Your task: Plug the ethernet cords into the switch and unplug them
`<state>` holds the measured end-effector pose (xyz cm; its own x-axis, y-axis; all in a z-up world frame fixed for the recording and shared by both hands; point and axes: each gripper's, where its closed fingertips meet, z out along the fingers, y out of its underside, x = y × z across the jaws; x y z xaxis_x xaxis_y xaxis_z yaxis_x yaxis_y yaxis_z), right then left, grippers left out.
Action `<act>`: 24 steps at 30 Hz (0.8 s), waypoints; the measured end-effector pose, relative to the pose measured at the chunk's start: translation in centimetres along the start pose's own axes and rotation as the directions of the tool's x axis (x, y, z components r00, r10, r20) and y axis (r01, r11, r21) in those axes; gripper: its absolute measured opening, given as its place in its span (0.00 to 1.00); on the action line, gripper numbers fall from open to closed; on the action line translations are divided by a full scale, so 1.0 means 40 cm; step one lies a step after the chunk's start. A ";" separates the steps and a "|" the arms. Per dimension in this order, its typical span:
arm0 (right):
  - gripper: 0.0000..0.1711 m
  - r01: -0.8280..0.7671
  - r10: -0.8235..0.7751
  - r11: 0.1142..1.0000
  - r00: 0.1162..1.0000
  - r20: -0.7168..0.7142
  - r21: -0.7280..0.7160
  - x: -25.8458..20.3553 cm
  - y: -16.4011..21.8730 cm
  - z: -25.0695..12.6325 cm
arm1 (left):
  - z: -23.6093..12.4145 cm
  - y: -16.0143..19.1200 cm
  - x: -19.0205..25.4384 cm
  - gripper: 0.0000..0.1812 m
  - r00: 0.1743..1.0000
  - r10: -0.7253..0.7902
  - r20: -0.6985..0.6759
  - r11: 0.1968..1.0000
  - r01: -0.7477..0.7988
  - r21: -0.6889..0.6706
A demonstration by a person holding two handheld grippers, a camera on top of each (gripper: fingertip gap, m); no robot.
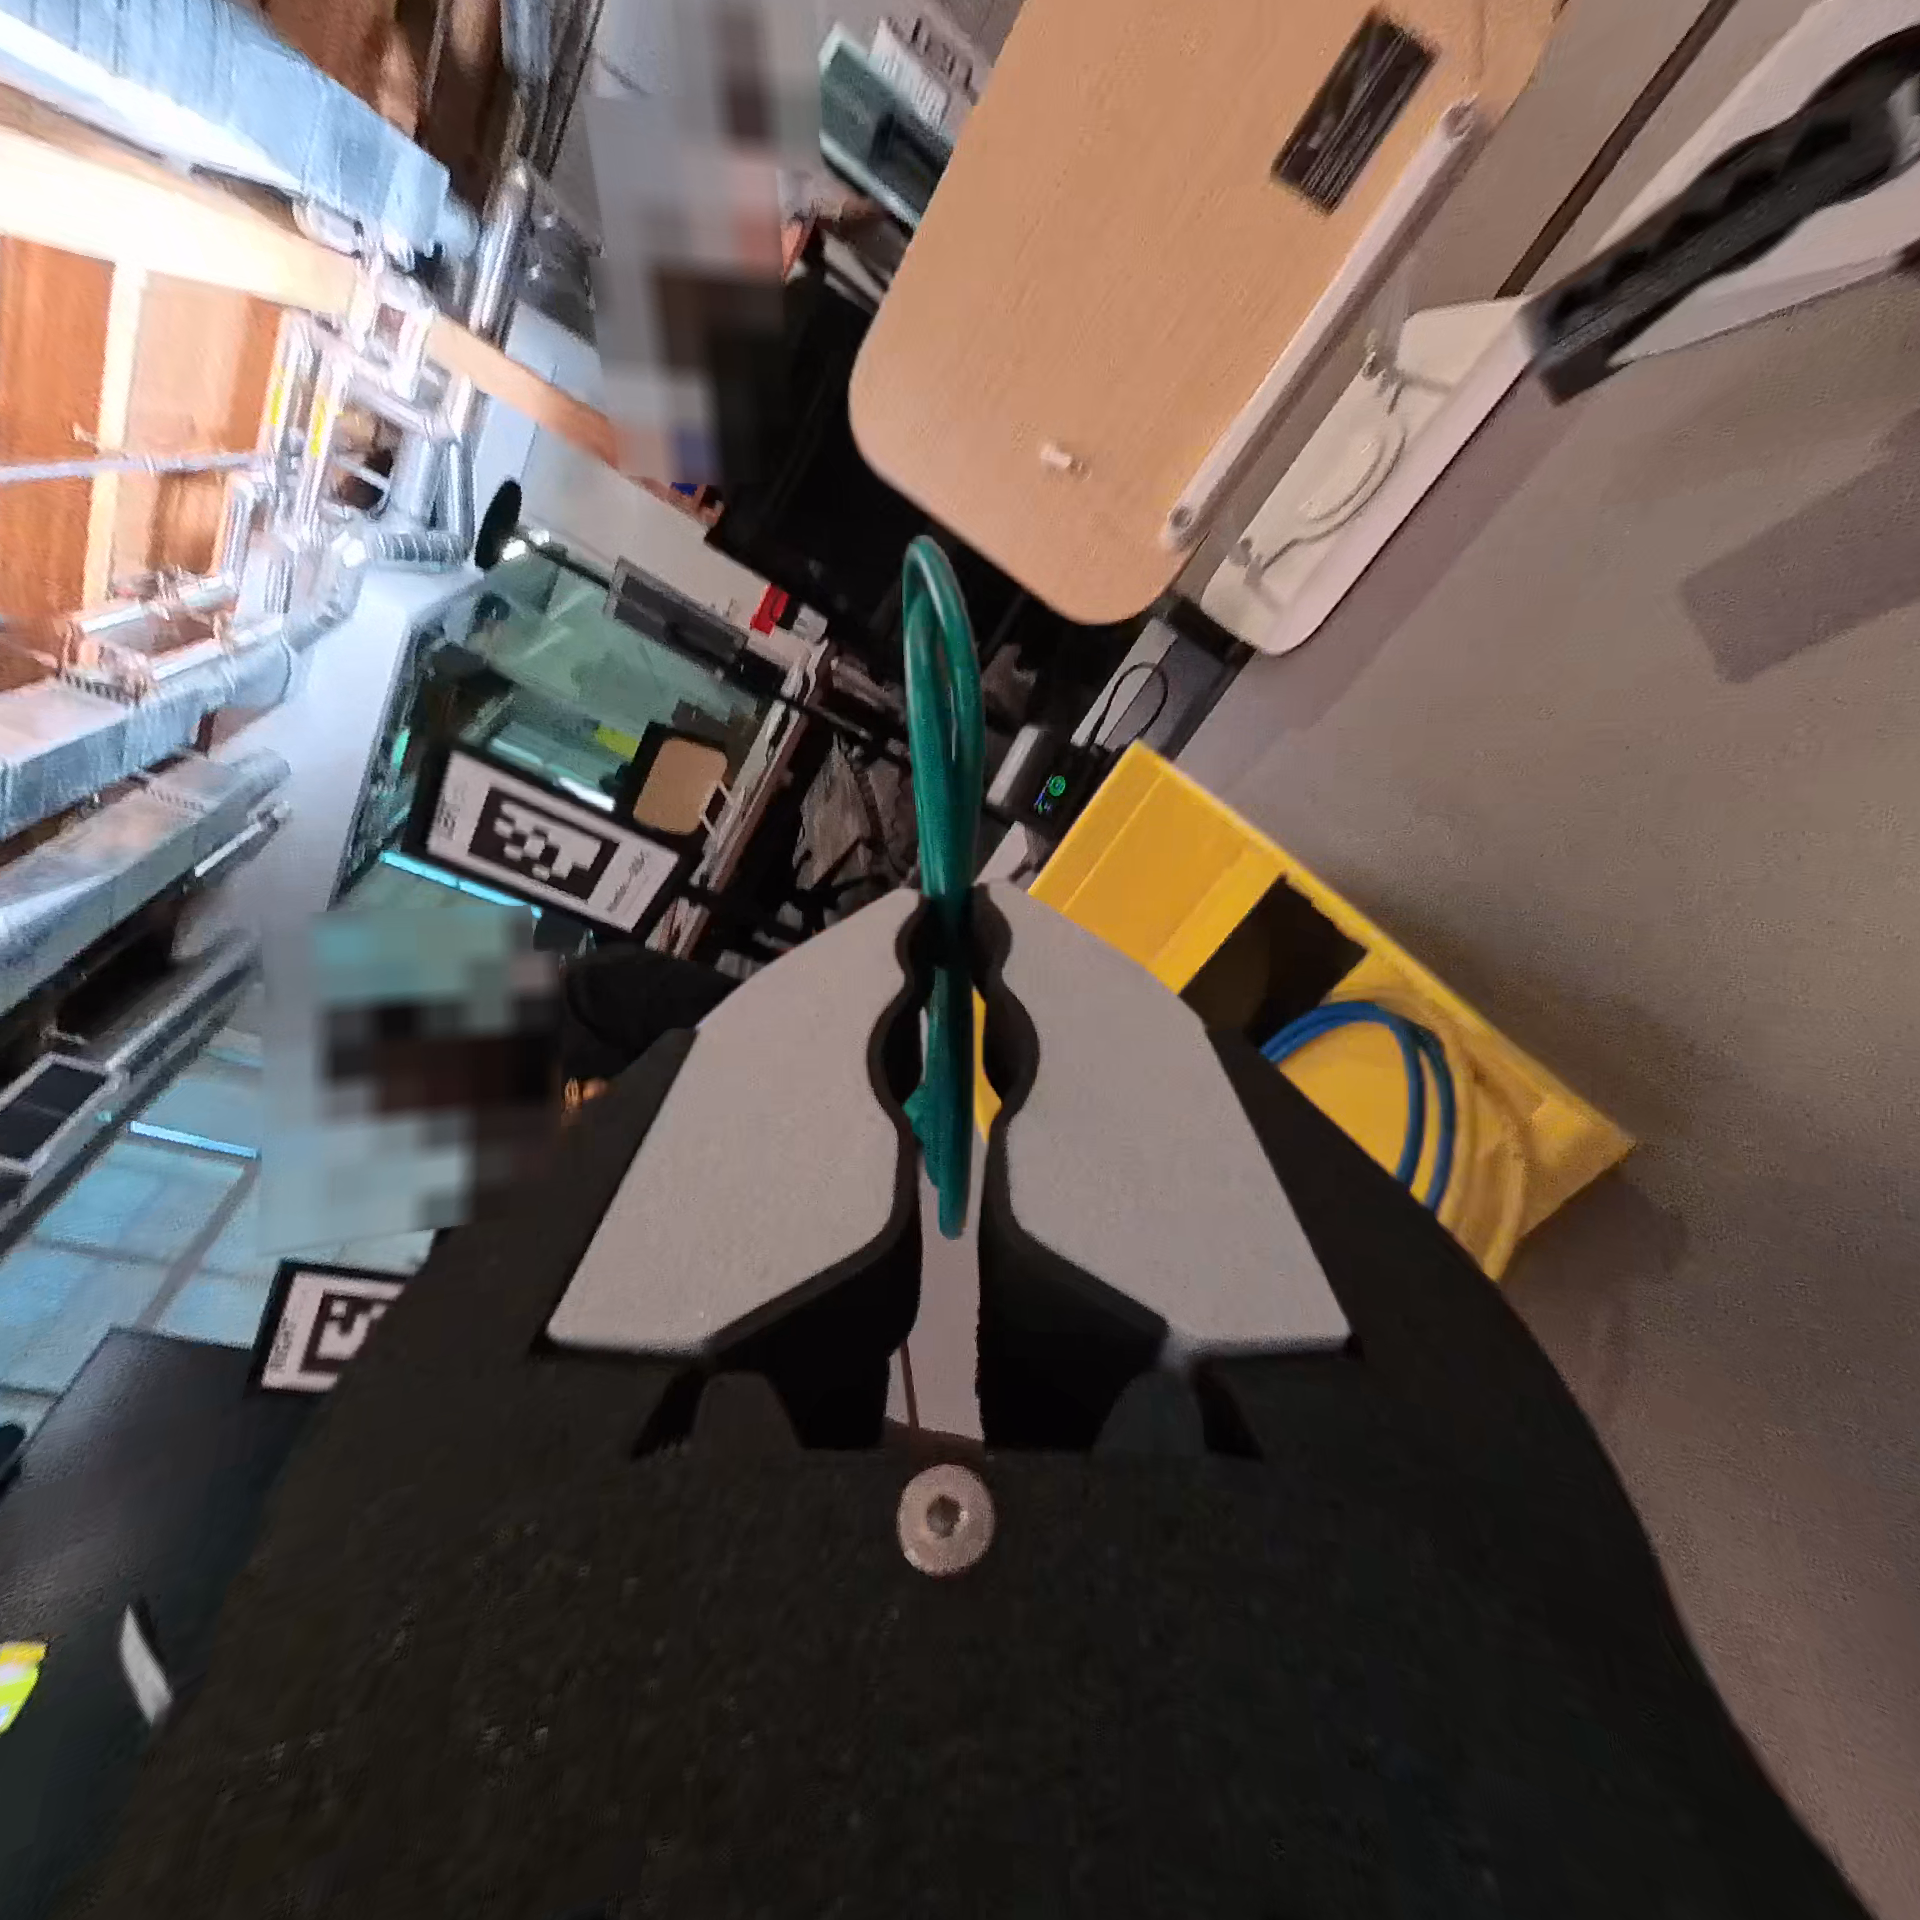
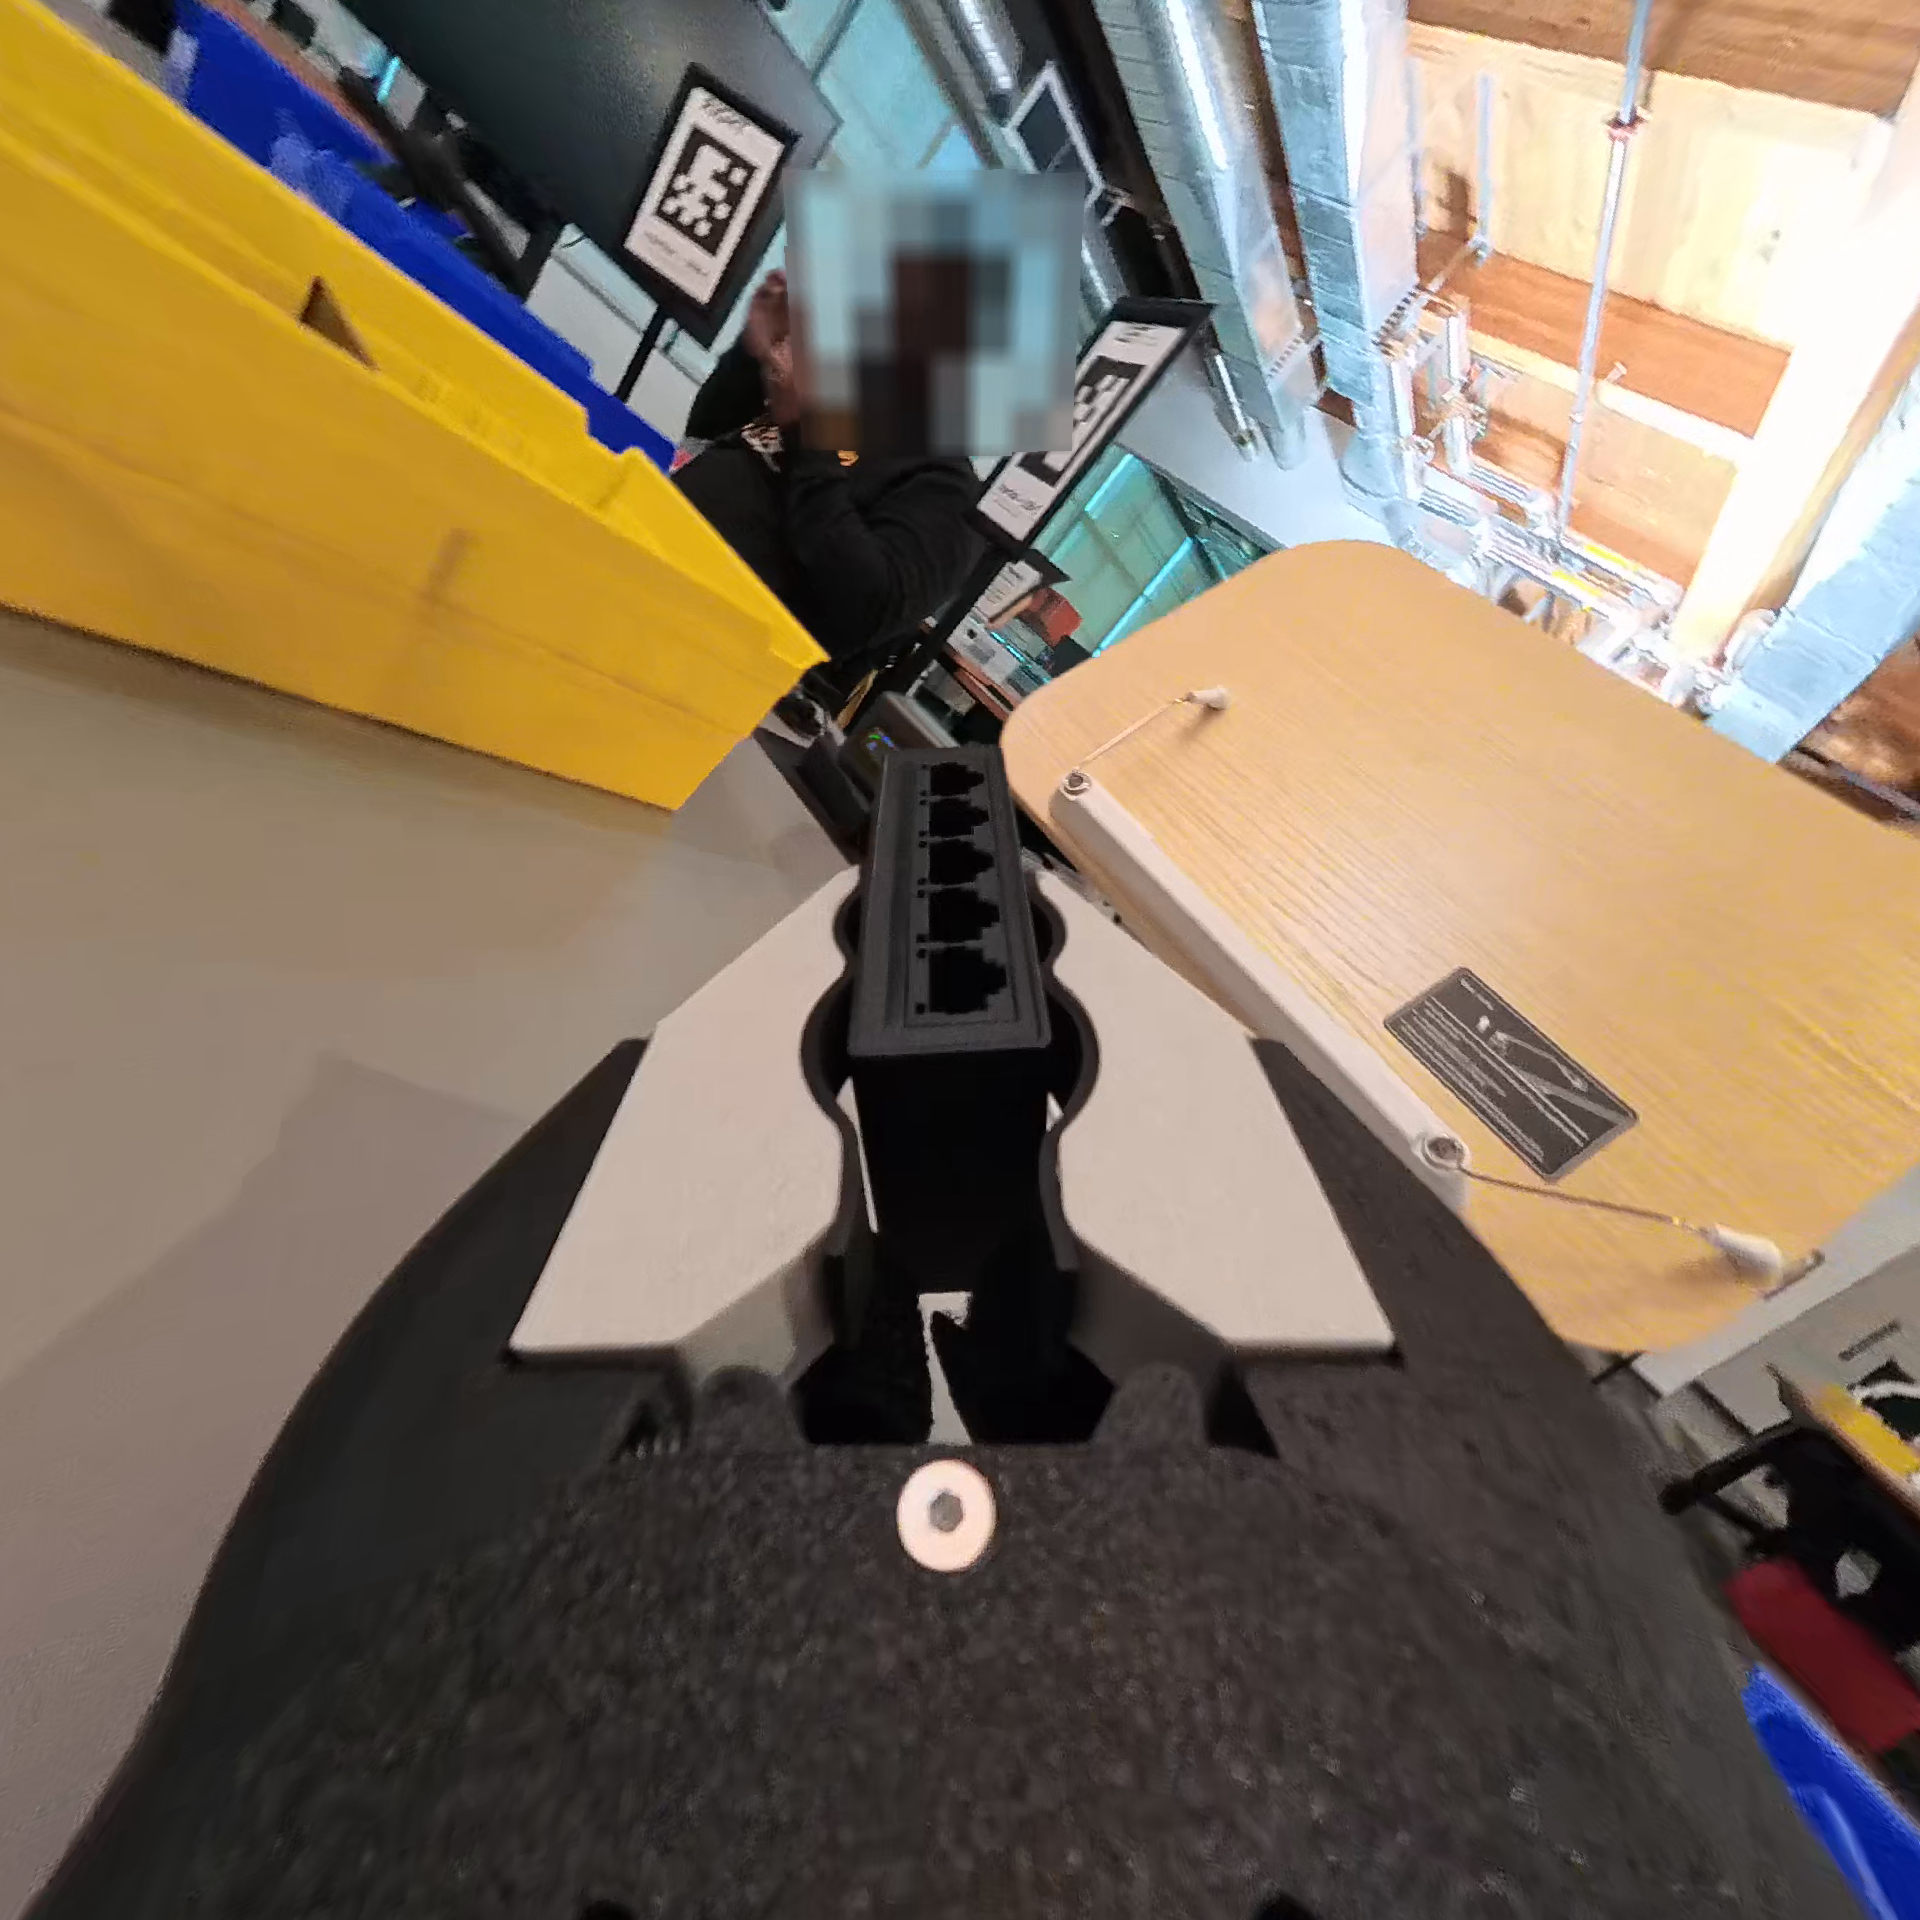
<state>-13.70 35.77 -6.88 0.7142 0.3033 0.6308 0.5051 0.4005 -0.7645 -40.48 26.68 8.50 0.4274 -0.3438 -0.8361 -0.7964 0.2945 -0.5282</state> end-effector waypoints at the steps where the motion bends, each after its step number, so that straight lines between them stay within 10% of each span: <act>1: 0.16 -0.026 0.026 1.000 1.000 -0.016 0.004 0.013 0.000 -0.002 | -0.013 -0.040 0.028 0.03 0.999 0.029 -0.018 0.999 -0.028 0.045; 7: 0.17 -0.142 0.150 0.987 0.982 -0.116 0.080 0.098 -0.016 -0.031 | -0.094 -0.191 0.346 0.03 0.936 0.250 -0.250 0.946 -0.180 0.270; 15: 0.17 0.028 -0.026 0.997 0.999 -0.036 0.069 0.027 -0.034 -0.023 | -0.121 -0.076 0.767 0.04 0.792 0.156 -0.590 0.983 -0.065 0.172; 24: 0.16 0.165 -0.168 0.985 0.983 0.069 0.048 -0.063 -0.031 -0.008 | -0.126 -0.045 0.714 0.14 0.528 -0.399 -0.750 0.876 0.461 -0.141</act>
<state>-15.97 34.25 -7.55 0.5842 0.2905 0.7578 0.5921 0.4861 -0.6428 -28.99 11.84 -13.67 0.2225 -0.9676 -0.1197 -0.5609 -0.0266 -0.8274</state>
